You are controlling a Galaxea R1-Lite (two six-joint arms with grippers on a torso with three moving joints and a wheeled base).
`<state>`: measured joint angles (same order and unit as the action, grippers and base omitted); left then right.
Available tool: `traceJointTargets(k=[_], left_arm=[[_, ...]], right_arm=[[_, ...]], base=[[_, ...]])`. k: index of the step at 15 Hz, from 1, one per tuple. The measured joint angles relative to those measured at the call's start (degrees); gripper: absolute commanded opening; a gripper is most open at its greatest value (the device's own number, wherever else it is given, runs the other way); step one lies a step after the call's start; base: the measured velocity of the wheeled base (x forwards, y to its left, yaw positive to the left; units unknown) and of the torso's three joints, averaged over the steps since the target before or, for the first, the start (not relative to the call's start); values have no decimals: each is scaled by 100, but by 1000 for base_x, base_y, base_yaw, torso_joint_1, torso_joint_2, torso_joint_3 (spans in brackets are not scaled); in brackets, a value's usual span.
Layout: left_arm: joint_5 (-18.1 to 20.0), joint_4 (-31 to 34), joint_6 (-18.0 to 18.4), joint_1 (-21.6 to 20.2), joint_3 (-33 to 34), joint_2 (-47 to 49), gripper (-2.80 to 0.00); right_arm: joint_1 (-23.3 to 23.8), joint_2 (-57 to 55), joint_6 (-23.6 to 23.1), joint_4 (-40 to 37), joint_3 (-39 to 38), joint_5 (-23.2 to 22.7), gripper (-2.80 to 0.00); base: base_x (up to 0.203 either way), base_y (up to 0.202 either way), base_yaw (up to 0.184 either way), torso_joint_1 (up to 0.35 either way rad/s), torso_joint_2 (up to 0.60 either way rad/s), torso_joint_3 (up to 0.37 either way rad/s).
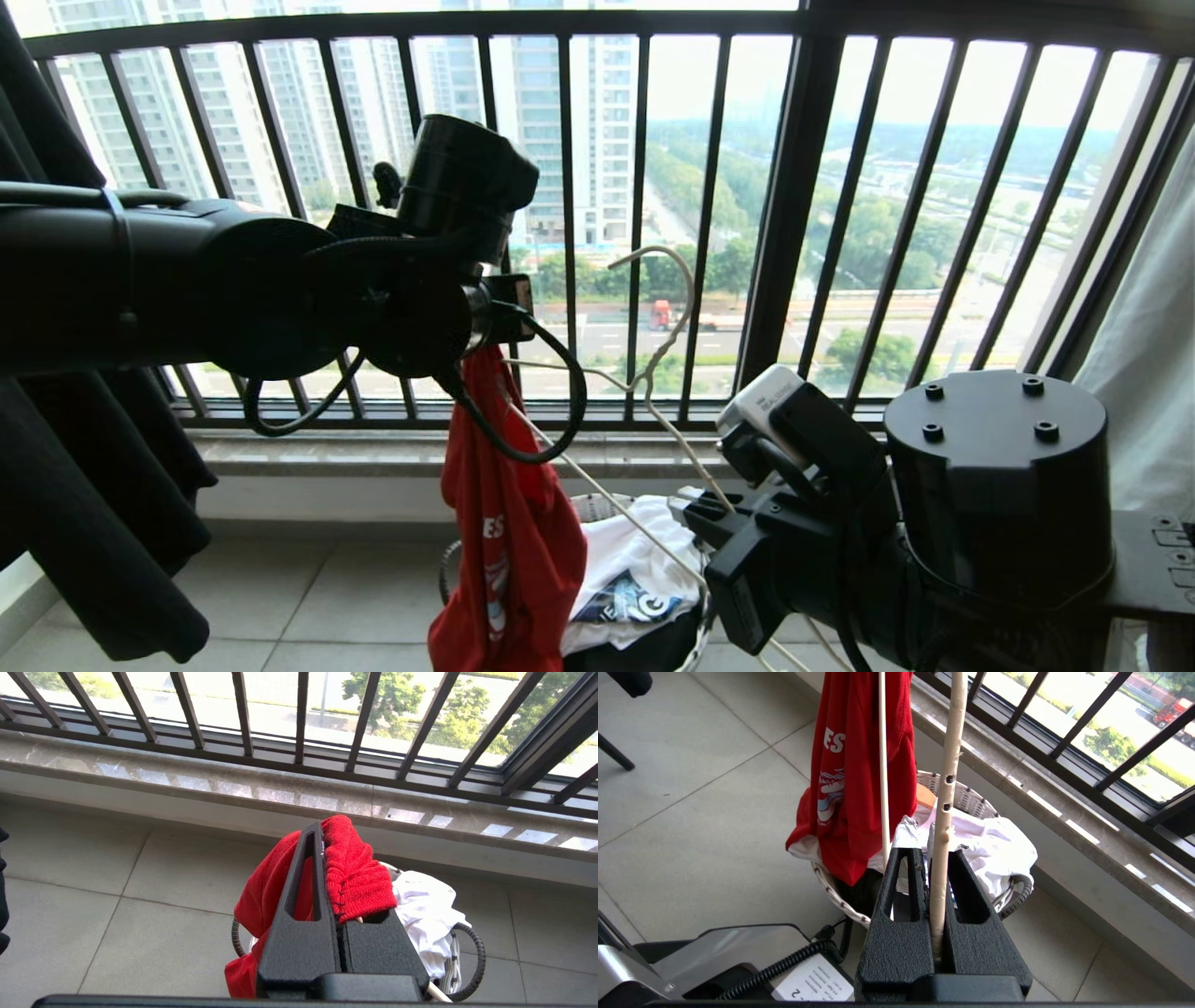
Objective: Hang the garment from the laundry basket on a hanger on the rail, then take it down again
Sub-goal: Hang the clothes on the clothes rack
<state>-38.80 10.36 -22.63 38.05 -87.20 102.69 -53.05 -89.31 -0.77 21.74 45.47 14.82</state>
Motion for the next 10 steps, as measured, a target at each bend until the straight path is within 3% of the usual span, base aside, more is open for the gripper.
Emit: traceJointTargets(k=[10], left_arm=[[-273,2,-52,503,38,-428,-280]], right_arm=[[540,-156,-8,9,205,0,-280]], base=[[0,0,0,0,0,0]])
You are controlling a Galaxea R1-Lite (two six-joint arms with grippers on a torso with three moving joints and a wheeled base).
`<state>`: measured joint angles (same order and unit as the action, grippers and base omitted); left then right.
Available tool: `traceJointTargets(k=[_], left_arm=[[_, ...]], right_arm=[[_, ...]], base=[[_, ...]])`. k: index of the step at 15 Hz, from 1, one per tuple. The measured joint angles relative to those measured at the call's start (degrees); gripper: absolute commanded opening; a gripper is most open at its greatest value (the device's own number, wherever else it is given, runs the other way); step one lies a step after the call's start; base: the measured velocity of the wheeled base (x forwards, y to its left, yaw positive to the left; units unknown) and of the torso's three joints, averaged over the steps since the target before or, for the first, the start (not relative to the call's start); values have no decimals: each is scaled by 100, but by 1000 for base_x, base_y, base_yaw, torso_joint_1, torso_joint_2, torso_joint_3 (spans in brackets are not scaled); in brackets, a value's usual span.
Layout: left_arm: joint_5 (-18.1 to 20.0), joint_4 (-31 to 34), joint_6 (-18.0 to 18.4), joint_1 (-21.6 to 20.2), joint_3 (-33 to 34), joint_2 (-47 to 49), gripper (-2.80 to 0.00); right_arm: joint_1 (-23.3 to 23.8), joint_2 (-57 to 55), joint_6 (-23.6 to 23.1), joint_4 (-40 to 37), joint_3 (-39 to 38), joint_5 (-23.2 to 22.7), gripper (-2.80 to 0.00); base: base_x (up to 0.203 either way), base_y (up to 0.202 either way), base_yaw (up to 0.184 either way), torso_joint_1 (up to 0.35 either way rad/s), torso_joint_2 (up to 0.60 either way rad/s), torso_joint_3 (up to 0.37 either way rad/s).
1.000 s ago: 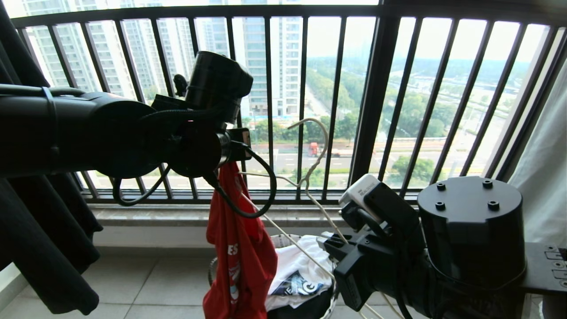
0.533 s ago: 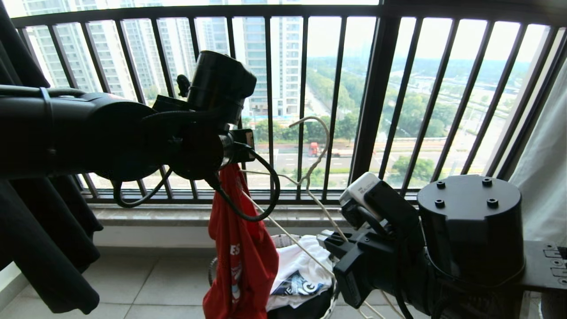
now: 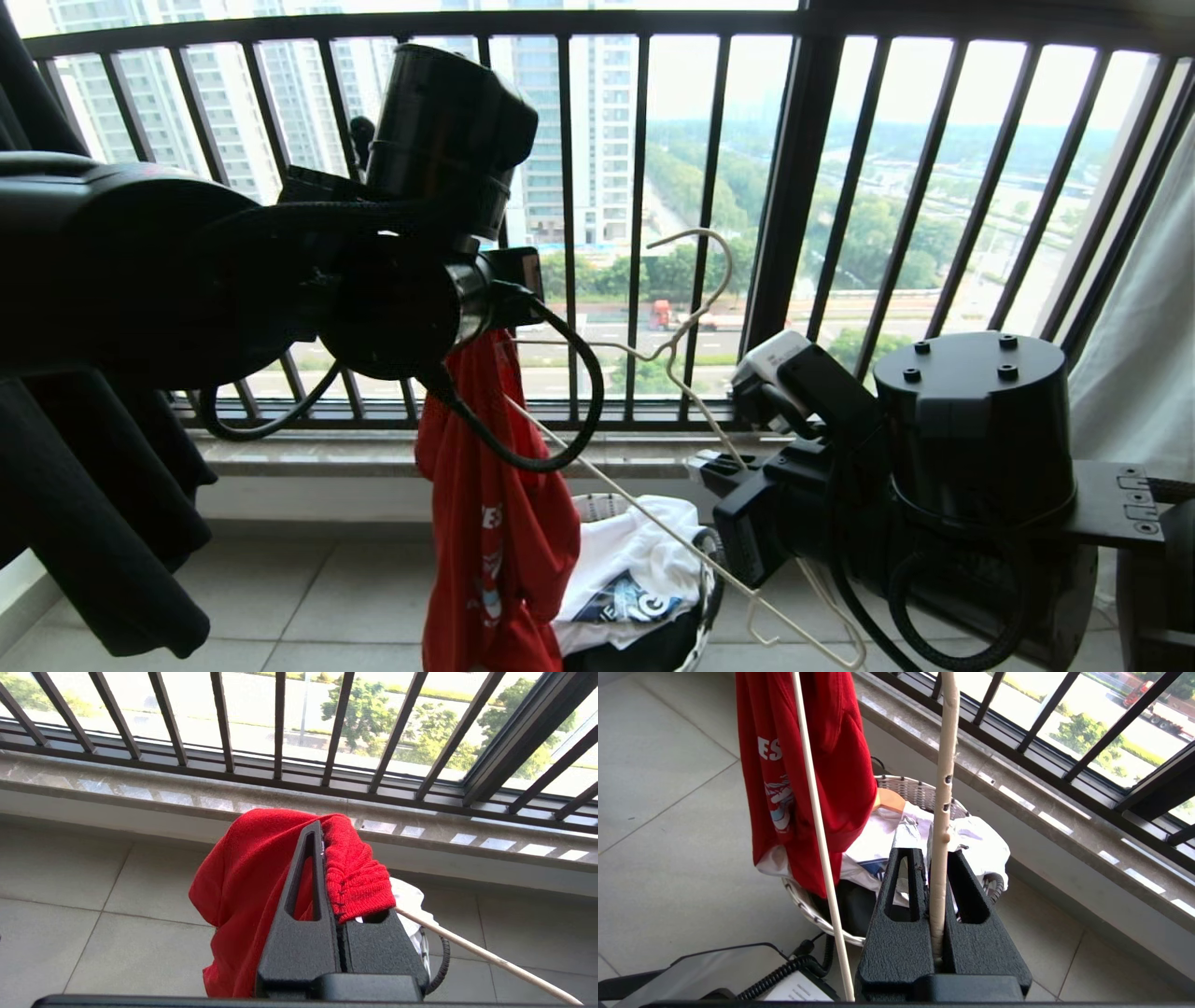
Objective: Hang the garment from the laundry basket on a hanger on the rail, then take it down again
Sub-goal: Hang the clothes on the clothes rack
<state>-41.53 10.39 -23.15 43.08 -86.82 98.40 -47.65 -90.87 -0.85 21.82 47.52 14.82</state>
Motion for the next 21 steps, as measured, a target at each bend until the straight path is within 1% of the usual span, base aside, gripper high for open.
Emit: traceJointTargets(k=[5,10,12,16,18,19,21], left_arm=[[13,0,-55,188,44,-44,-280],[41,2,-78,263,89,-48,-280],[42,2,-112,371,104,-69,-280],[45,22,-259,722,105,-290,-280],[161,20,-372,808,79,-405,-280],[268,35,-399,839,79,-453,-280],[336,38,-419,896,79,-533,-280]], right_arm=[[-216,-17,12,-7,-45,-13,-280],[-497,-88,72,5,-138,-9,-280],[-521,-149,101,17,-141,2,-280],[-533,-218,155,26,-130,0,-280],[-599,-230,289,28,-126,-2,-280],[-655,-240,360,30,-119,-2,-280],[-745,-271,408,35,-119,-6,-280]], base=[[0,0,0,0,0,0],[0,0,0,0,0,0],[0,0,0,0,0,0],[0,0,0,0,0,0],[0,0,0,0,0,0],[0,0,0,0,0,0],[0,0,0,0,0,0]])
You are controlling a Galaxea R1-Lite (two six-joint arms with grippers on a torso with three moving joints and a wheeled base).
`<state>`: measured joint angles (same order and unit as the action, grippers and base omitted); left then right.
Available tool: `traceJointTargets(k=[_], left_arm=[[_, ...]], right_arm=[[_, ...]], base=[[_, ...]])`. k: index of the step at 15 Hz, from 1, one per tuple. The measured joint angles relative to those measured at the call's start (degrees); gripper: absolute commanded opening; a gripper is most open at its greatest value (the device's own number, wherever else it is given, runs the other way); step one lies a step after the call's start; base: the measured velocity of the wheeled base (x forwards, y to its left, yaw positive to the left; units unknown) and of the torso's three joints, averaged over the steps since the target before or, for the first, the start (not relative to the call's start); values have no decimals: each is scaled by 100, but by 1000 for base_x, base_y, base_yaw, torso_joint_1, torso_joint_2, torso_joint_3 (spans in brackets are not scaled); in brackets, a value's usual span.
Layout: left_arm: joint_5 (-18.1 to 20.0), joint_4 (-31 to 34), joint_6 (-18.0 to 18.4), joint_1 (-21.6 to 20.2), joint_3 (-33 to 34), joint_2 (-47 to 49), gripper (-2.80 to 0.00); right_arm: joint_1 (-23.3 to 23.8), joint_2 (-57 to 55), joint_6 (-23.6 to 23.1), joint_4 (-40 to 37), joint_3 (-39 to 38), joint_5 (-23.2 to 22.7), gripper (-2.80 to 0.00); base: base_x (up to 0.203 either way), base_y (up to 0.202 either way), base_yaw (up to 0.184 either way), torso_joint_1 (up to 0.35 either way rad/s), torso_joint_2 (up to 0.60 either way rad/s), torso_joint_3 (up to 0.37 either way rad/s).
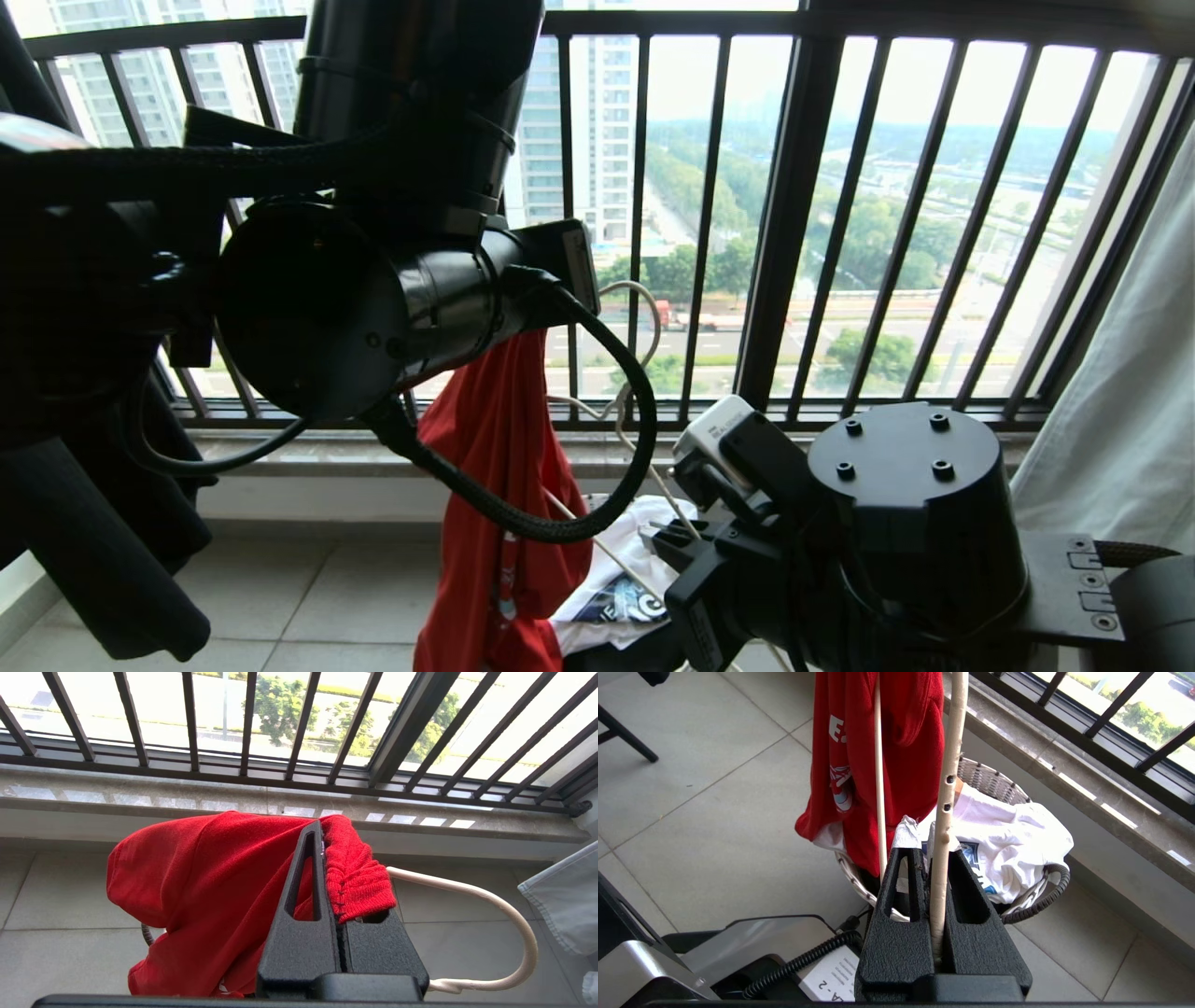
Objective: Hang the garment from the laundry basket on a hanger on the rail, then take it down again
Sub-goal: Hang the clothes on the clothes rack
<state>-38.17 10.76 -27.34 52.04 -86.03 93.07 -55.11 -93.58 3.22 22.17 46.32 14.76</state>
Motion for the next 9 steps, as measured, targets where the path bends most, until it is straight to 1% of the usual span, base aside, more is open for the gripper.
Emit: traceJointTargets(k=[2,6,7,9], left_arm=[[0,1,-5,49,20,-66,-280],[20,-11,26,92,113,-40,-280],[105,-13,28,139,143,-56,-280],[487,-18,19,231,221,-198,-280]], right_arm=[[-22,-8,162,157,23,11,-280],[-121,88,214,354,-20,-42,-280],[-188,76,223,363,-48,-44,-280],[-294,8,328,387,-79,-42,-280]], base=[[0,0,0,0,0,0],[0,0,0,0,0,0],[0,0,0,0,0,0],[0,0,0,0,0,0]])
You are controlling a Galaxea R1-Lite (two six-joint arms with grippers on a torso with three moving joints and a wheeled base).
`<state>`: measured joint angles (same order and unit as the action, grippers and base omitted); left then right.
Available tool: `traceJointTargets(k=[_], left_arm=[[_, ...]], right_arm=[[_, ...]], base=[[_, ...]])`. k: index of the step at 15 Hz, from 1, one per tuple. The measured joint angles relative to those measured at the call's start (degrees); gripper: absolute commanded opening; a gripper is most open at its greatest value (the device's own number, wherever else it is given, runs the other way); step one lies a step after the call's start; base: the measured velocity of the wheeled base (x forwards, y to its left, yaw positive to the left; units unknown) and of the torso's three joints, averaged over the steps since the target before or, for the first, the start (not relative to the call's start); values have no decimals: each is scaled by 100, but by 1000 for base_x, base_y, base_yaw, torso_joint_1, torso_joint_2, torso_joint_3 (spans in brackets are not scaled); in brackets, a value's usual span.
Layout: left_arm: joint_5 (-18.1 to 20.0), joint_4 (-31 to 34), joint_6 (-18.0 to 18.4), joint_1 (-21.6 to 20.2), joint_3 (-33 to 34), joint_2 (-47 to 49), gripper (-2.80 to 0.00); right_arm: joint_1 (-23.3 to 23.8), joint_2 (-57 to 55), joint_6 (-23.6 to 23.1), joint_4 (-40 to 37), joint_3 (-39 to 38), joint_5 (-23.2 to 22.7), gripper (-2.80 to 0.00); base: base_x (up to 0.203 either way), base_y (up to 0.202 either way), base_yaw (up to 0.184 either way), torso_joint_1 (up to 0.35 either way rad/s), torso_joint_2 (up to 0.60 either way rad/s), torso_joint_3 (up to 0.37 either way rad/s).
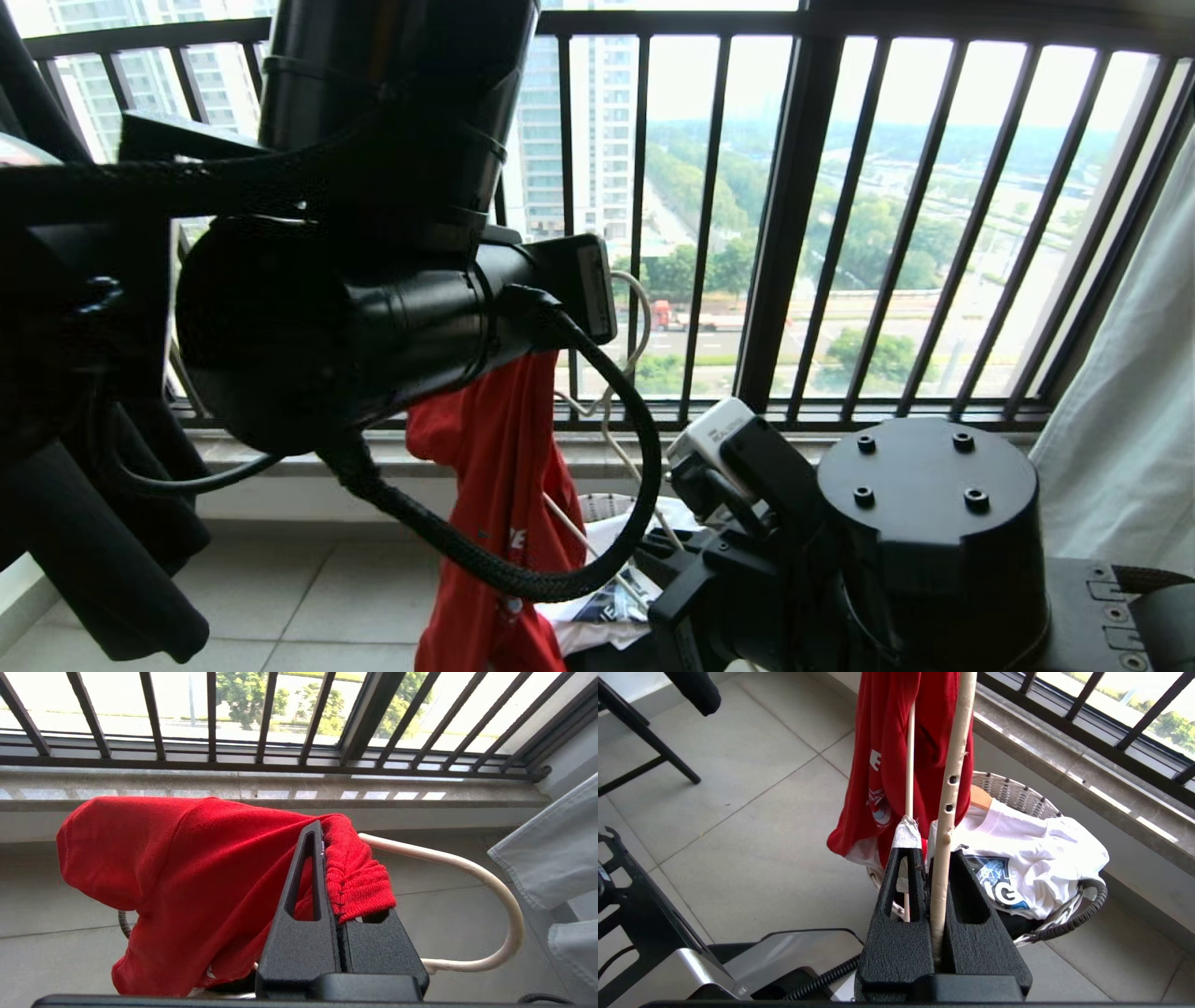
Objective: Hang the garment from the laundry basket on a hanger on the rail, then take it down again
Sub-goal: Hang the clothes on the clothes rack
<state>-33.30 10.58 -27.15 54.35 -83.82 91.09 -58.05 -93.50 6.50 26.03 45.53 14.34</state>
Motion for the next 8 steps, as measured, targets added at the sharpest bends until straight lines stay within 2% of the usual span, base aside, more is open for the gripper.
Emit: traceJointTargets(k=[2,8], left_arm=[[171,-6,-7,28,55,-146,-280],[186,-26,20,190,172,-609,-280]], right_arm=[[-41,-77,17,0,-9,0,-280],[-96,-325,57,0,-17,-2,-280]], base=[[0,0,0,0,0,0],[0,0,0,0,0,0]])
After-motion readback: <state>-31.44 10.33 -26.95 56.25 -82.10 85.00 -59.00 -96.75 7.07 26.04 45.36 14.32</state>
